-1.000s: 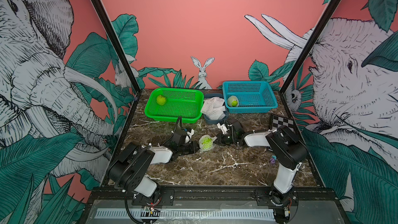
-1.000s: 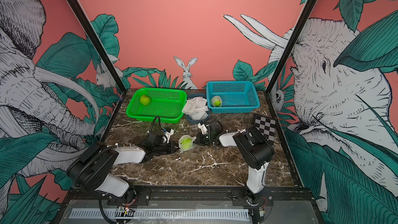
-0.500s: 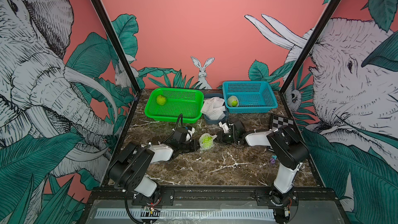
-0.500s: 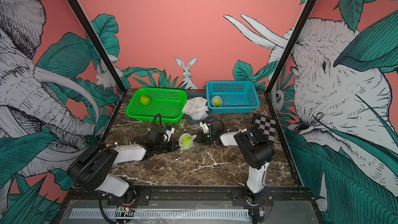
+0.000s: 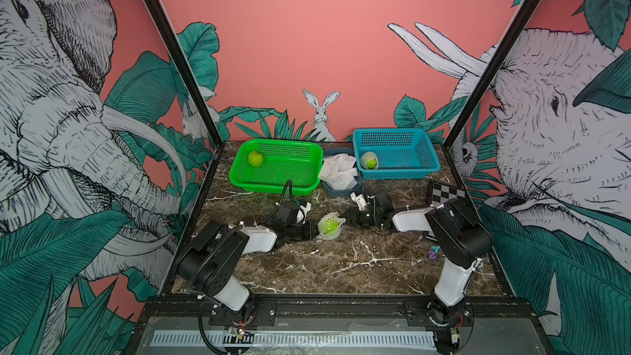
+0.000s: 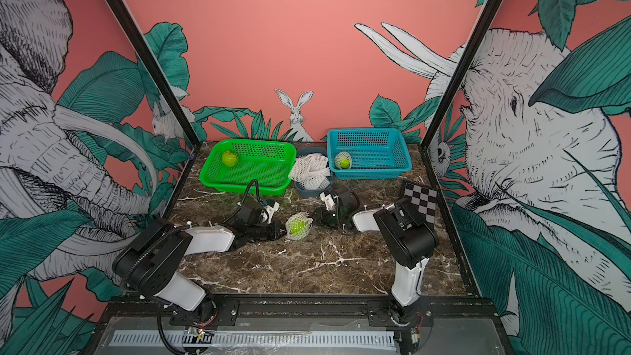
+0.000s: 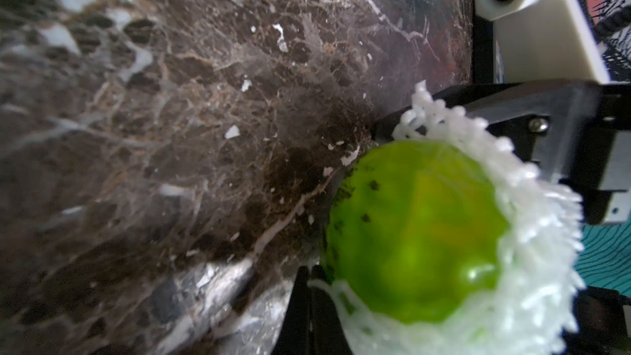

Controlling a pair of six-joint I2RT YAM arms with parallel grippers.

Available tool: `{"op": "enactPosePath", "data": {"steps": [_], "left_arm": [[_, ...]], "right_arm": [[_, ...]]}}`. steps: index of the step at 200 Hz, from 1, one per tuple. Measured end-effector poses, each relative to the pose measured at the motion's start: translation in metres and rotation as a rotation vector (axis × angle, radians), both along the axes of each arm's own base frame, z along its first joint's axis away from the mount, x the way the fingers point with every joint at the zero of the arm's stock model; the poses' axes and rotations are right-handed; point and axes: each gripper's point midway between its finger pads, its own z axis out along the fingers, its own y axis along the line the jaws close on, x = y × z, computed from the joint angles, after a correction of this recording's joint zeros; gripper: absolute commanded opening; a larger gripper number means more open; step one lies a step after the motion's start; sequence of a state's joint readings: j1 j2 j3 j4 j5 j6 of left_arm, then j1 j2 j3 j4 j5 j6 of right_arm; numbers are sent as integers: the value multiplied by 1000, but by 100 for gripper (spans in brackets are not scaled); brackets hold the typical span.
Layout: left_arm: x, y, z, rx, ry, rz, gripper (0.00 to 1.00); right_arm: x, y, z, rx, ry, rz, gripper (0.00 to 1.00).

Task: Sleeve custard apples in foam nets
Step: Put on the foam net on the custard apple.

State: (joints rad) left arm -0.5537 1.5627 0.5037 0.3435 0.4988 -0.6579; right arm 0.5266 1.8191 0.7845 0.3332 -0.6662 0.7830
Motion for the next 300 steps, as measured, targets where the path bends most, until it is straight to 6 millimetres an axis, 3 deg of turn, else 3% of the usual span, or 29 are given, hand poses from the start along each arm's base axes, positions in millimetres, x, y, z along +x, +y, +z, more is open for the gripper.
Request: {"op": "enactPosePath", "data": {"steps": [13,41,115,182,236,260,300], "left_arm": [[0,0,-1,0,3,-1,0],[0,0,-1,1,3,-1,0],[2,-1,2,6,10,1,0],[6,-3,6,5,8,4,0],[7,-4,7,-7,13,17,0],[8,-5,8,-11,13,20,0],[8,-5,9,-14,12,21,0]], "right_arm": [[-1,-4,1,-7,-4,-6,45],[1,-12,3,-17,-7,-22,56],[13,-34,5,-45,-9,-82,57],[6,-33,2,-10,14,-82,42],[-7,-20,10,143,63,-108,45],[-2,-7,20,223,60,-108,38],[-4,2,18,249,93,-104,23]]}}
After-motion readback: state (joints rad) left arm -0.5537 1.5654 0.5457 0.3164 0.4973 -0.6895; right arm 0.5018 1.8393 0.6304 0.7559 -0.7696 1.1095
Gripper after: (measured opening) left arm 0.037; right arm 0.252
